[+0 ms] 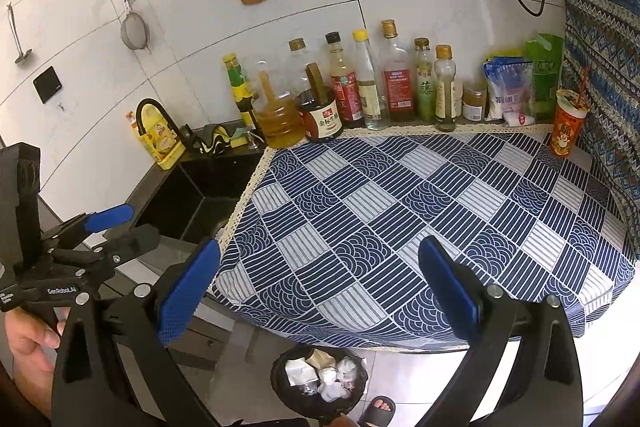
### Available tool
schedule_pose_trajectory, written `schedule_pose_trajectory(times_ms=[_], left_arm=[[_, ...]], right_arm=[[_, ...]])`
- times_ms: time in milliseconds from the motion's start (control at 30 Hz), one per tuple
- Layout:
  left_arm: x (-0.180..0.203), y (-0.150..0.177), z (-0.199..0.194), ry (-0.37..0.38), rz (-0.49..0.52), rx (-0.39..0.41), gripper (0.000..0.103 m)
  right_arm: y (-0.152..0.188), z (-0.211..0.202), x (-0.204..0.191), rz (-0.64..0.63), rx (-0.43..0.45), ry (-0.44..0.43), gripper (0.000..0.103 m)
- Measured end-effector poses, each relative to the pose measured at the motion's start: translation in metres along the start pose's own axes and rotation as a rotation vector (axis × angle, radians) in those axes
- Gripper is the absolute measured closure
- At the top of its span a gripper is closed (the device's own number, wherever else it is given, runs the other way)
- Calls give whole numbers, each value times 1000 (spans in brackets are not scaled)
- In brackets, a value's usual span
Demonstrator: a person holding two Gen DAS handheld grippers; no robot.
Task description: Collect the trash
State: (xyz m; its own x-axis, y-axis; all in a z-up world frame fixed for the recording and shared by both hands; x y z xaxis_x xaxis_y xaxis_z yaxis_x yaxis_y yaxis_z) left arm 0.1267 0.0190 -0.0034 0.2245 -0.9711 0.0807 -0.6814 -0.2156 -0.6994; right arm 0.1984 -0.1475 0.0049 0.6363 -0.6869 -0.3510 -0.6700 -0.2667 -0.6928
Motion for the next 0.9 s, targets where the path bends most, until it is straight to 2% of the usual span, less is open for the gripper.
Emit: schedule_pose_trajectory(times_ms=[900], left_arm=[[15, -4, 8, 2, 9, -16, 7]], right_arm=[[2, 5, 22, 13, -24, 11, 5]])
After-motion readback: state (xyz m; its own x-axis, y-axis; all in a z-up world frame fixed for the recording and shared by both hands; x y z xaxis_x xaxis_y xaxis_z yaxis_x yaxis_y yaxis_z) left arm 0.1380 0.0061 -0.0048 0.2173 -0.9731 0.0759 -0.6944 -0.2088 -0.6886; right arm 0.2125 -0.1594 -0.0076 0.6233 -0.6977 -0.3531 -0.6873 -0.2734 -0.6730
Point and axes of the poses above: each gripper's, at about its wrist camera, not at the fingertips, and z roughly the way its jaws point, x to its right, y to its underside, the point moved 10 cm from there along z, roughly the way its jaws point, and after that the axes turned 4 degrees about -y, right-handed, at the moved point
